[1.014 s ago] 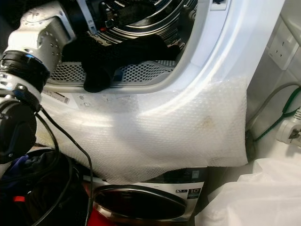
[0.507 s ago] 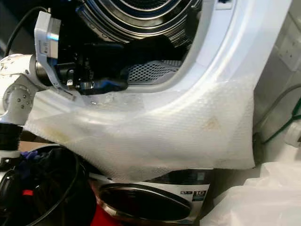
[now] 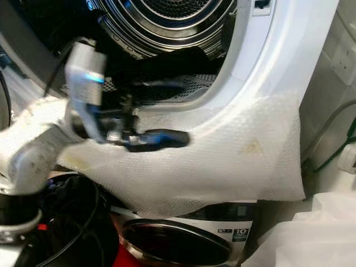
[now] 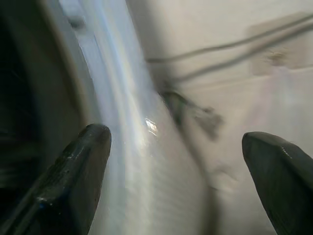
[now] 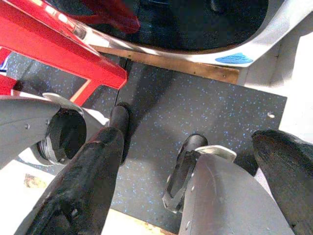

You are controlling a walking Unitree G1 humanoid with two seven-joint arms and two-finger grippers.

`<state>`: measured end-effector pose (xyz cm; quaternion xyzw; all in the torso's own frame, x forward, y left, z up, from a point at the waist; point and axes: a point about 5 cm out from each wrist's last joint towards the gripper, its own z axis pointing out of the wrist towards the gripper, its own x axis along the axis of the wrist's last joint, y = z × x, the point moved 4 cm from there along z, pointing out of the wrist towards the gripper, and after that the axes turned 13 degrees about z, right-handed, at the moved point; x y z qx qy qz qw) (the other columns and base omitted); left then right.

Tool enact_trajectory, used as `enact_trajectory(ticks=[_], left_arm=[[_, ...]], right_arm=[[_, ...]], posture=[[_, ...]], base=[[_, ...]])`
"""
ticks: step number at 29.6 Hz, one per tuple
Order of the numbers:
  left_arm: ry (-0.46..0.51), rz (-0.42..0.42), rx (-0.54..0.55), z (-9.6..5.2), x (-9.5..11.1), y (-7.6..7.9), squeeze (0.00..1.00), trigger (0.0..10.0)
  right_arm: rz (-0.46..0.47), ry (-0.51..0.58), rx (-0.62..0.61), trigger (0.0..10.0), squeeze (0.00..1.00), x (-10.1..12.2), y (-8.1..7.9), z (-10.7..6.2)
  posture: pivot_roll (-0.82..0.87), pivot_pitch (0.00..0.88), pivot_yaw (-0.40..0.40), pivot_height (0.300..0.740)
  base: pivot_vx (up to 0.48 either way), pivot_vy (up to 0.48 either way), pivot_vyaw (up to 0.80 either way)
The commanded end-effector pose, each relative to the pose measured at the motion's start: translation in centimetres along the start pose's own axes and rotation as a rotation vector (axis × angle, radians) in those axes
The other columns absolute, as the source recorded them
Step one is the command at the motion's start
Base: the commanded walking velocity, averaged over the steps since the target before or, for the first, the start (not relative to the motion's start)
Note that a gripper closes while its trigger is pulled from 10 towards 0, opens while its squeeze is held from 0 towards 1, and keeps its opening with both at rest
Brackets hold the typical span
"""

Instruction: Clothes washing

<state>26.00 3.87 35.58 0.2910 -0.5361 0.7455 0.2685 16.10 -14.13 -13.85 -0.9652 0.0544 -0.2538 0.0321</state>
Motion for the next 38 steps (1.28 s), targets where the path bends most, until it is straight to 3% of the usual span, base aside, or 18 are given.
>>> enact_trajectory(ticks=[1,3,6,9,12,15,16,17,19,23,26,28,33,38], left_arm=[[-0.020,0.070,0.138,0.3,0.4,-0.8,0.00,10.0],[-0.027,0.056,0.203,0.8,-0.3,-0.2,0.00,10.0],[-0.070,0.042,0.264,1.7,-2.6,2.5,0.00,10.0],[-0.094,0.053,0.327,1.4,-3.2,2.9,0.00,10.0],[-0.131,0.099,0.576,-0.1,-3.6,1.8,0.00,10.0],[-0.181,0.094,0.727,-1.4,-4.5,1.1,0.00,10.0],[-0.221,0.112,0.811,-2.6,-5.0,0.3,0.00,10.0],[-0.221,0.112,0.811,-2.6,-5.0,0.3,0.00,10.0],[-0.240,0.115,0.886,-4.0,-5.2,-0.8,0.00,10.0],[-0.260,0.148,0.913,-4.7,-5.2,-0.6,0.00,10.0],[-0.276,0.085,0.983,-5.5,-5.7,0.5,0.00,10.0],[-0.276,0.085,0.983,-5.5,-5.7,0.6,0.00,10.0],[-0.208,0.006,0.924,-4.2,-5.4,1.8,0.00,10.0],[-0.156,-0.100,0.951,-3.7,-5.4,1.1,0.00,10.0]], right_arm=[[0.013,-0.026,0.009,10.0,0.00,-0.7,-0.7,0.0],[0.007,-0.028,0.010,10.0,0.00,-0.7,-0.7,0.0],[-0.001,-0.027,0.009,10.0,0.00,-0.6,-0.7,0.0],[-0.002,-0.025,0.008,10.0,0.00,-0.5,-0.7,0.0],[-0.005,-0.026,0.002,10.0,0.00,-0.6,-0.5,0.0],[-0.002,-0.028,-0.003,10.0,0.00,-0.6,-0.3,0.0],[-0.004,-0.029,-0.004,10.0,0.00,-0.7,-0.3,0.0],[-0.004,-0.029,-0.004,10.0,0.00,-0.7,-0.3,0.0],[-0.006,-0.032,-0.005,10.0,0.00,-0.8,-0.1,-0.1],[-0.010,-0.033,-0.005,10.0,0.00,-0.8,-0.1,-0.1],[-0.011,-0.031,-0.006,10.0,0.00,-0.8,0.0,-0.1],[-0.012,-0.031,-0.006,10.0,0.00,-0.8,0.0,-0.1],[-0.030,-0.031,-0.006,10.0,0.00,-0.7,0.3,-0.1],[-0.033,-0.025,-0.007,10.0,0.00,-0.4,0.4,0.0]], posture=[[0.19,0.000,0.133,0.740],[0.20,0.000,0.133,0.740],[0.20,0.000,0.129,0.740],[0.20,0.000,0.130,0.740],[0.20,0.000,0.126,0.740],[0.19,0.000,0.123,0.740],[0.19,0.000,0.121,0.740],[0.19,0.000,0.121,0.740],[0.20,0.000,0.116,0.740],[0.20,0.000,0.114,0.740],[0.19,0.000,0.108,0.740],[0.19,0.000,0.108,0.740],[0.19,0.000,0.096,0.740],[0.19,0.000,0.095,0.740]], base=[[0.000,0.000,0.00],[0.000,0.000,0.00],[0.000,0.000,0.00],[0.000,0.000,0.00],[0.000,0.000,0.00],[0.000,0.000,0.00],[0.000,0.000,0.00],[0.000,0.000,0.00],[0.000,0.000,0.00],[0.000,0.000,0.00],[0.000,0.000,0.00],[0.000,0.000,0.00],[0.000,0.000,0.00],[0.000,0.000,0.00]])
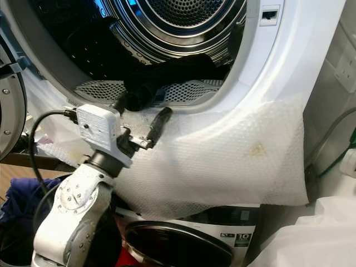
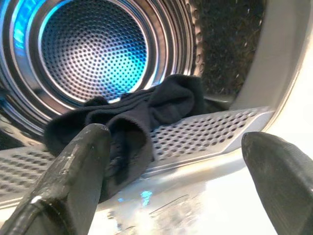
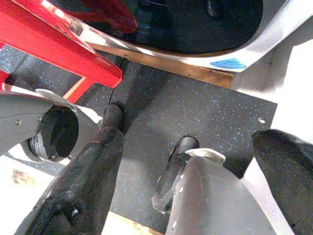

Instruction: Clothes washing

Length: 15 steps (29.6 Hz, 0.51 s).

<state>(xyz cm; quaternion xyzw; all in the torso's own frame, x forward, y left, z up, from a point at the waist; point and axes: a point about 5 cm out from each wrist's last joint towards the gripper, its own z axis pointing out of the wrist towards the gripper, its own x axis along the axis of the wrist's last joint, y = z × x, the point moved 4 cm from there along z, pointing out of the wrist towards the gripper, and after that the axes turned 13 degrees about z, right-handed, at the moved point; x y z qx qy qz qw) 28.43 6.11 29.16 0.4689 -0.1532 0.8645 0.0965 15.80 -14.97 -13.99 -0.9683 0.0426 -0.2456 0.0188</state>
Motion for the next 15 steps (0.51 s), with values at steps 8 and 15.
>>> enact_trajectory(ticks=[8,15], left_arm=[[-0.067,-0.142,0.165,0.7,-0.6,-3.5,0.00,10.0],[-0.175,-0.265,0.238,0.4,-2.4,-4.9,0.00,10.0]], right_arm=[[-0.019,-0.012,0.019,10.0,0.00,-0.1,-0.5,0.0],[-0.026,-0.010,0.017,10.0,0.00,0.1,-0.3,0.0]], posture=[[0.19,0.000,0.093,0.740],[0.19,0.000,0.091,0.740]], base=[[0.000,0.000,0.00],[0.000,0.000,0.00]])
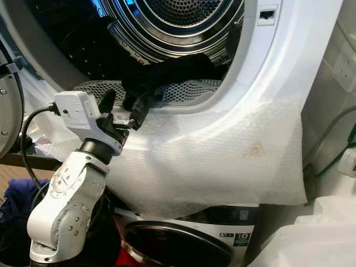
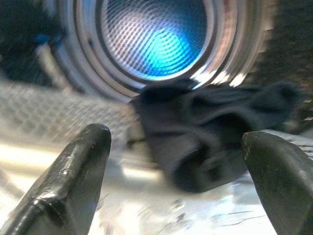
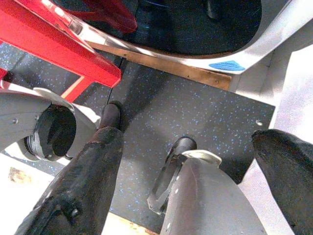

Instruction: Clothes washing

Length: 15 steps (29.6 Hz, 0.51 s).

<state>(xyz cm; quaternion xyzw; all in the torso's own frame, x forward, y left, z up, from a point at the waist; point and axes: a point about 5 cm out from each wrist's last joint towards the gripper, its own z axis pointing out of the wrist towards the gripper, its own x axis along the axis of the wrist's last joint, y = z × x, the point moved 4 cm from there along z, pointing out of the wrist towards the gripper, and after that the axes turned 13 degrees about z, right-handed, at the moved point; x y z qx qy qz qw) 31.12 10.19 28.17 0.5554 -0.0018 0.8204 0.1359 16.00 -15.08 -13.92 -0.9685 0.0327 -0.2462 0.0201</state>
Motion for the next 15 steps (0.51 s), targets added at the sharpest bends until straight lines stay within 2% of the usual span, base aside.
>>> enact_trajectory(ticks=[1,7,15], left_arm=[[-0.034,-0.021,0.000,0.5,-0.1,-0.4,0.00,10.0],[-0.048,-0.001,-0.207,1.5,0.8,1.8,0.00,10.0],[-0.059,-0.001,-0.318,2.1,2.1,3.0,0.00,10.0]], right_arm=[[-0.009,-0.009,0.010,10.0,0.00,-0.1,-0.4,0.0],[-0.018,0.000,0.016,10.0,0.00,0.4,-0.6,0.1],[-0.024,0.006,0.025,10.0,0.00,0.6,-0.9,0.1]], posture=[[0.19,0.000,0.091,0.740],[0.19,0.000,0.090,0.740],[0.18,0.000,0.091,0.740]], base=[[0.000,0.000,0.00],[0.000,0.000,0.00],[0.000,0.000,0.00]])
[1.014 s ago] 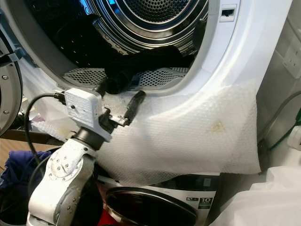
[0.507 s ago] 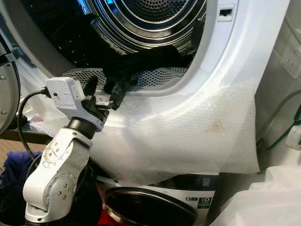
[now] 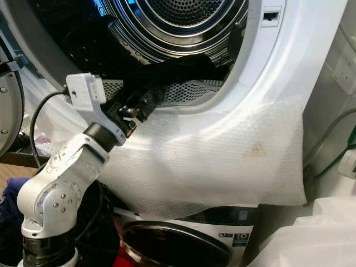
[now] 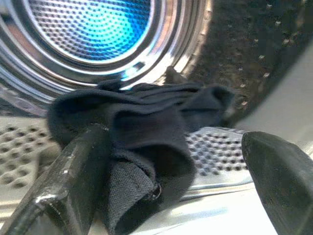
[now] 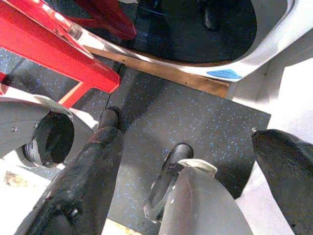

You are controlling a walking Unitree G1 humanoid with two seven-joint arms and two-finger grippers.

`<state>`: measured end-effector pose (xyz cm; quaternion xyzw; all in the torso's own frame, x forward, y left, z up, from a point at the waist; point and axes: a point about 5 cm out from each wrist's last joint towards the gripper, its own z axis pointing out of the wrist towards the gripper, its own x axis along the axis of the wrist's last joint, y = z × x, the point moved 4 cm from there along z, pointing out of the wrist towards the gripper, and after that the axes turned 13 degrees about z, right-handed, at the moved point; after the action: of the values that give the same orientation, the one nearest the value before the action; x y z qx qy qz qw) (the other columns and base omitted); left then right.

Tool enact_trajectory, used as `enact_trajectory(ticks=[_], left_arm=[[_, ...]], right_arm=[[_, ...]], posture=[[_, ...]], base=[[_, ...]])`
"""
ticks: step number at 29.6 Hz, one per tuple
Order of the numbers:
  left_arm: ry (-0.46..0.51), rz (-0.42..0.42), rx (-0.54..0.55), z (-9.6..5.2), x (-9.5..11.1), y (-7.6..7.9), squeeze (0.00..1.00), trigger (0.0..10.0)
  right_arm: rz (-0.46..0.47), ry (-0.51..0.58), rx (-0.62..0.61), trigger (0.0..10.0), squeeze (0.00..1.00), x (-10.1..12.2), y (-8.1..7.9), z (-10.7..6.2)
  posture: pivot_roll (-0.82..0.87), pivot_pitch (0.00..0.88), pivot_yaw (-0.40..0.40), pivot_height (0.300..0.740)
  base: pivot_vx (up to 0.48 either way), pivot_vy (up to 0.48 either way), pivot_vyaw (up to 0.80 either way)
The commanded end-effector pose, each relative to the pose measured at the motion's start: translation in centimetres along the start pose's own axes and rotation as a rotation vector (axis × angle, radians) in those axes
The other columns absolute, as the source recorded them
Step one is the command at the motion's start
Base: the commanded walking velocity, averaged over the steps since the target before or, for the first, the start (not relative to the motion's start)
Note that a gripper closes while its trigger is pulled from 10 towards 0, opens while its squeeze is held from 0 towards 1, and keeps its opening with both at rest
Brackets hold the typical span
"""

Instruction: Clothes washing

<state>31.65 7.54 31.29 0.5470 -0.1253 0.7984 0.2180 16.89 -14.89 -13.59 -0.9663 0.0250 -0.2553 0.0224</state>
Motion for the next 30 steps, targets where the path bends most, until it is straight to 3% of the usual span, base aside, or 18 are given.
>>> enact_trajectory(ticks=[1,3,8,19,25,30], left_arm=[[-0.040,0.015,-0.030,0.3,0.0,0.1,0.00,10.0],[-0.062,0.018,-0.014,0.7,0.1,-0.2,0.00,10.0],[-0.118,0.033,0.070,2.1,0.8,-2.7,0.00,10.0],[-0.228,0.020,0.086,5.1,1.0,-6.4,0.00,10.0],[-0.308,0.010,-0.073,6.8,-0.2,-6.0,0.00,10.0],[-0.262,0.027,-0.150,8.9,-0.2,-5.7,0.00,10.0]], right_arm=[[-0.016,-0.016,0.019,10.0,0.00,-0.5,-0.6,0.0],[-0.019,-0.019,0.020,10.0,0.00,-0.7,-0.6,-0.1],[-0.024,-0.024,0.020,10.0,0.00,-0.8,-0.5,-0.1],[-0.040,-0.016,0.032,10.0,0.00,-0.3,-0.7,0.0],[-0.045,-0.018,0.038,10.0,0.00,-0.2,-0.9,0.0],[-0.047,-0.021,0.037,10.0,0.00,-0.3,-0.8,0.0]], posture=[[0.18,0.000,0.091,0.740],[0.18,0.000,0.091,0.740],[0.18,0.000,0.089,0.740],[0.17,0.000,0.094,0.740],[0.17,0.000,0.092,0.740],[0.16,0.000,0.094,0.740]], base=[[0.000,0.000,0.00],[0.000,0.000,0.00],[0.000,0.000,0.00],[0.000,0.000,0.00],[0.000,0.000,0.00],[0.000,0.000,0.00]])
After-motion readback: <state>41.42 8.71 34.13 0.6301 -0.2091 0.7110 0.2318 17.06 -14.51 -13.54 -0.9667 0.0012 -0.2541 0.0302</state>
